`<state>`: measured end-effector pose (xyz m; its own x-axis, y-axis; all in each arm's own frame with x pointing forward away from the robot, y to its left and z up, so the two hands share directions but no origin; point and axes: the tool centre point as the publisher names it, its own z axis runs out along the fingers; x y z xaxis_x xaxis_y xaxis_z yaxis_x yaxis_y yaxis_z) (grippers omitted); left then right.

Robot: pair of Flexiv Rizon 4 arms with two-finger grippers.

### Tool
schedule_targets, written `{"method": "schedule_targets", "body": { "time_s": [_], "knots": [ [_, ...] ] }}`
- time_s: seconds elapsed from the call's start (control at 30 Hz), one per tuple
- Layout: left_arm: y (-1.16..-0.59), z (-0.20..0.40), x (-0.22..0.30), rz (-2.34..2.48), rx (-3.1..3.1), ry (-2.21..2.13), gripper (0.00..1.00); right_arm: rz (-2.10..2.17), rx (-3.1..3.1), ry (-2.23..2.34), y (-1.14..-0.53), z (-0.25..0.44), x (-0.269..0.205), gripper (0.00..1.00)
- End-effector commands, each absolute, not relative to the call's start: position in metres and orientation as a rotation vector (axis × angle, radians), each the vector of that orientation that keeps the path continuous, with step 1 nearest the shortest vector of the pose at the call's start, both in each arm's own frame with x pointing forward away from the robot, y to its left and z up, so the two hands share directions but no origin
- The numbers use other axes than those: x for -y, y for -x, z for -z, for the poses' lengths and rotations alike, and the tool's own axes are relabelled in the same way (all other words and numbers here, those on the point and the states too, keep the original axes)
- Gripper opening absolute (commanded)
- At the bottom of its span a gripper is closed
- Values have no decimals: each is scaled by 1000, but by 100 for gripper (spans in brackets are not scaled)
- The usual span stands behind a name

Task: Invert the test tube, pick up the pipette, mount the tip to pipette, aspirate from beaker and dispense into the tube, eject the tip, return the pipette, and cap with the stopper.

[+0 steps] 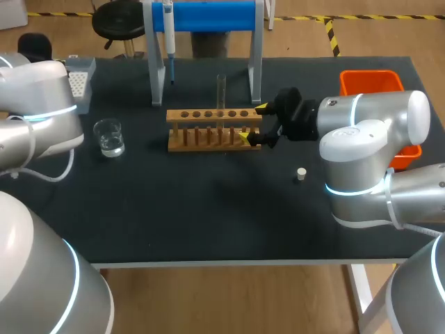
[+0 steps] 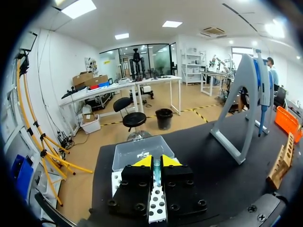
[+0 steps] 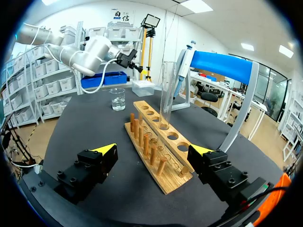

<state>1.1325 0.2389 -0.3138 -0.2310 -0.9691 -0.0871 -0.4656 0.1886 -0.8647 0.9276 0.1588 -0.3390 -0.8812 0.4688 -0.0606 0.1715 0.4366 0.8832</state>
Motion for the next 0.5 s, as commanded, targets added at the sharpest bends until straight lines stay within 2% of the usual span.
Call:
{"method": "schedule_targets", "body": {
  "time_s": [0.03,0.5],
  "knots": [
    [-1129,309,-237,958,-1795,1346,0,-1419,-2400,-552,-928,338,-159,100],
    [-1103,273,-220,979,-1854,1250,0,-1419,-2400,-552,-928,338,-159,100]
  ]
}}
